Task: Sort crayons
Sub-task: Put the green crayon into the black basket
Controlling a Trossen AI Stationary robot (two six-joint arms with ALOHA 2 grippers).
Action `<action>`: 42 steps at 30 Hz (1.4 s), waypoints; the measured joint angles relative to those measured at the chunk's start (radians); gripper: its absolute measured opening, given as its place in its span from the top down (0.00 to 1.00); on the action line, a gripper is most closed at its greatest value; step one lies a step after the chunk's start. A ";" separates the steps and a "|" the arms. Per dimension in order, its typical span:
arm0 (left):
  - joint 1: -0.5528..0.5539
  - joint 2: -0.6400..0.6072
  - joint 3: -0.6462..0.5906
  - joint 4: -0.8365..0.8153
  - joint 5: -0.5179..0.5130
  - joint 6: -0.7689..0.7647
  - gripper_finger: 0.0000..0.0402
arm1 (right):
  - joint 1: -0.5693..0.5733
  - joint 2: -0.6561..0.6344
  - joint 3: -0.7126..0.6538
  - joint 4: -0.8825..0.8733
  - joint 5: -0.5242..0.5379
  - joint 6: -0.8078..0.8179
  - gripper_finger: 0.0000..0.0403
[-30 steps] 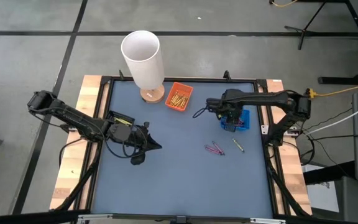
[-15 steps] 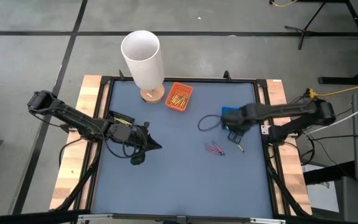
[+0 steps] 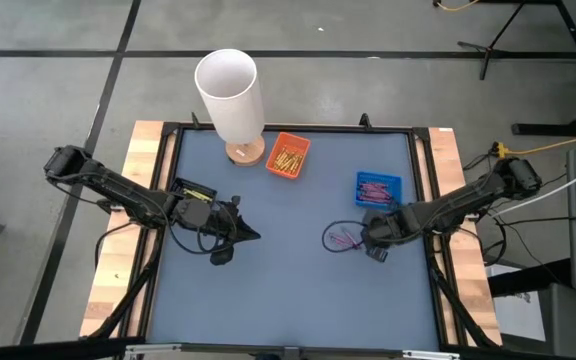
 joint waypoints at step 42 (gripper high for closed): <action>0.001 0.000 0.000 -0.001 0.000 0.000 0.98 | 0.008 0.029 -0.153 0.079 -0.036 0.070 0.76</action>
